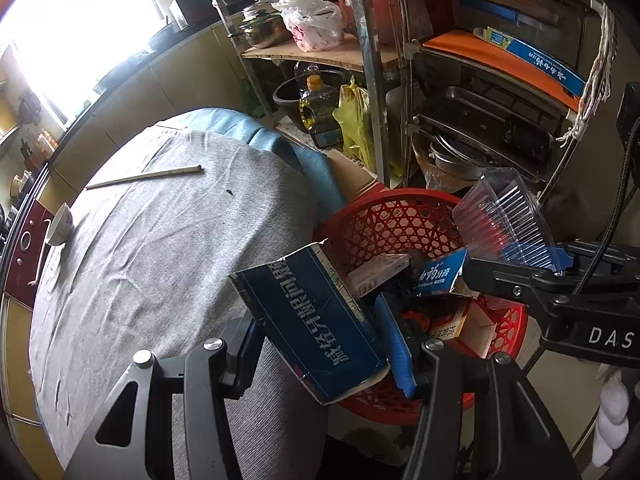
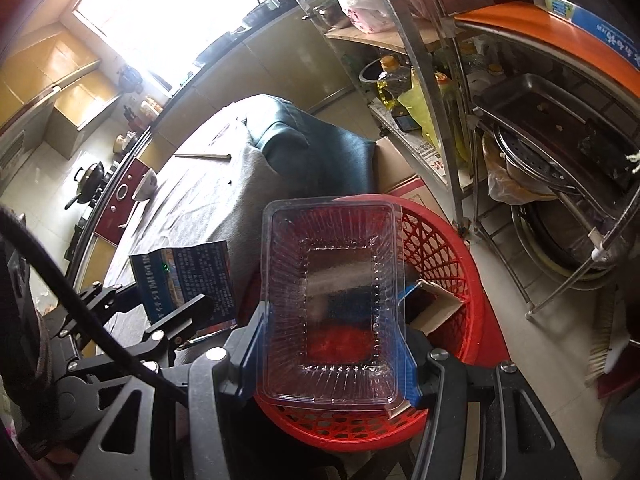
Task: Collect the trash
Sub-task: 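Carry the clear tray and blue box together over the red basket, then open the left tool to drop the blue box while the right tool releases the tray into the basket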
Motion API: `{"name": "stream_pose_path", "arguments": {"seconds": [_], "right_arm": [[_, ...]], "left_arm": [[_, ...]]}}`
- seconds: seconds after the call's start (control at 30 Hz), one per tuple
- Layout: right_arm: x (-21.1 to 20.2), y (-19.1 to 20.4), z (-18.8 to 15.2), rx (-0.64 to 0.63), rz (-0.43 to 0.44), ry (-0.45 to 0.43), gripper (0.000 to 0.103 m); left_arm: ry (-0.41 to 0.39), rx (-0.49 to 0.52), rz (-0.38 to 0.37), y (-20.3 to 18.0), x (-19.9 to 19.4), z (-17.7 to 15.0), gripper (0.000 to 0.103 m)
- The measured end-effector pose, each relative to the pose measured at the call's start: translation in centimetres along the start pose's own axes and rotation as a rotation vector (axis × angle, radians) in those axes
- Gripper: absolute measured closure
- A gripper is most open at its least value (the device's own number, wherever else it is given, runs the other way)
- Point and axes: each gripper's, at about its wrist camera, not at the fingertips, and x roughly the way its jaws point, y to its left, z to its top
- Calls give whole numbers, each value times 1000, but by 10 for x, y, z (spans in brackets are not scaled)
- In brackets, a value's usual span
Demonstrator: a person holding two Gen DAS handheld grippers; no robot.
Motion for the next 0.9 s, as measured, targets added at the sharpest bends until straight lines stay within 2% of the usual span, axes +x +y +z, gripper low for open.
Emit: {"name": "stream_pose_path", "arguments": {"seconds": [0.9], "right_arm": [[14,-32,8,56,-42,54,45]], "left_arm": [[72,14,-48,-17,43,13,46]]}}
